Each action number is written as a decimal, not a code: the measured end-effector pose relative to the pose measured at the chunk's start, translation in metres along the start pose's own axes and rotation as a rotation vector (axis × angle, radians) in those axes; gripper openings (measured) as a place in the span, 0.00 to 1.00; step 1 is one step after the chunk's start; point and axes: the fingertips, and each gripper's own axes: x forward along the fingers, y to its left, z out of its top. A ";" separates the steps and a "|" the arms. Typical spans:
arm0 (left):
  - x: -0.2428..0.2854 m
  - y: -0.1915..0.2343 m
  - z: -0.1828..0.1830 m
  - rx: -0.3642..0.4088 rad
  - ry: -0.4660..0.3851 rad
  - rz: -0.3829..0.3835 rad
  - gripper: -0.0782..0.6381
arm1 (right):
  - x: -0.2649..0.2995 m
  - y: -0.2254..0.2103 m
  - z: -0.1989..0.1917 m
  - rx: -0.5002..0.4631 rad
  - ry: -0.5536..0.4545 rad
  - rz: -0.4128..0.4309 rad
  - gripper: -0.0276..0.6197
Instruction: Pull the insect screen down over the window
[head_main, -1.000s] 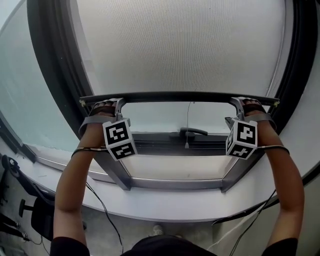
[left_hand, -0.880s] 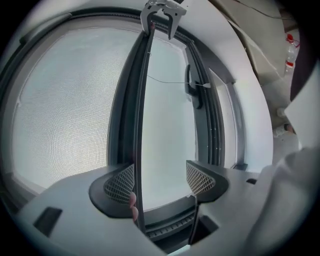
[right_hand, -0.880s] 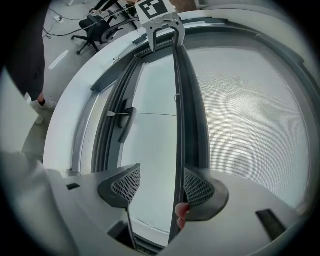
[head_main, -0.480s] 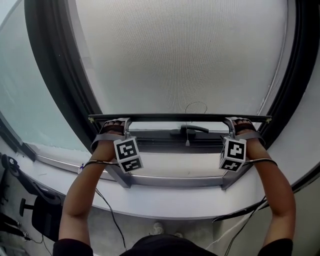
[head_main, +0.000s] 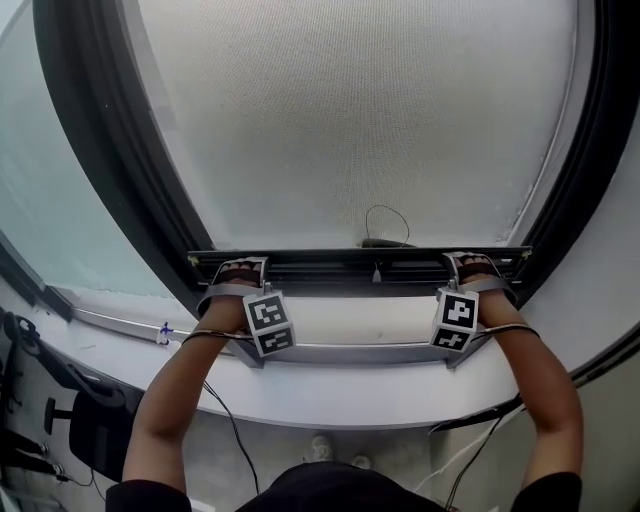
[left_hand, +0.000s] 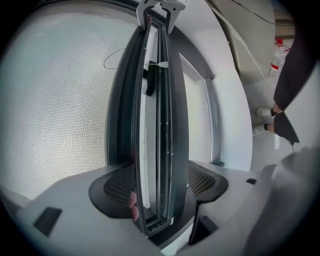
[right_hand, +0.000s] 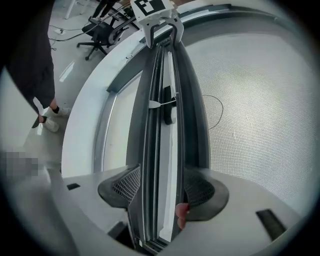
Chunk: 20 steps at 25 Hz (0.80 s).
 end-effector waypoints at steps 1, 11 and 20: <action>0.002 -0.004 0.001 -0.001 -0.002 -0.010 0.57 | 0.002 0.004 0.000 -0.001 0.001 0.015 0.47; 0.017 -0.015 0.004 -0.005 -0.008 -0.038 0.57 | -0.012 0.004 0.015 0.305 -0.181 -0.069 0.47; 0.019 -0.015 0.004 -0.019 -0.013 -0.035 0.57 | -0.032 0.001 0.083 0.989 -0.486 -0.055 0.41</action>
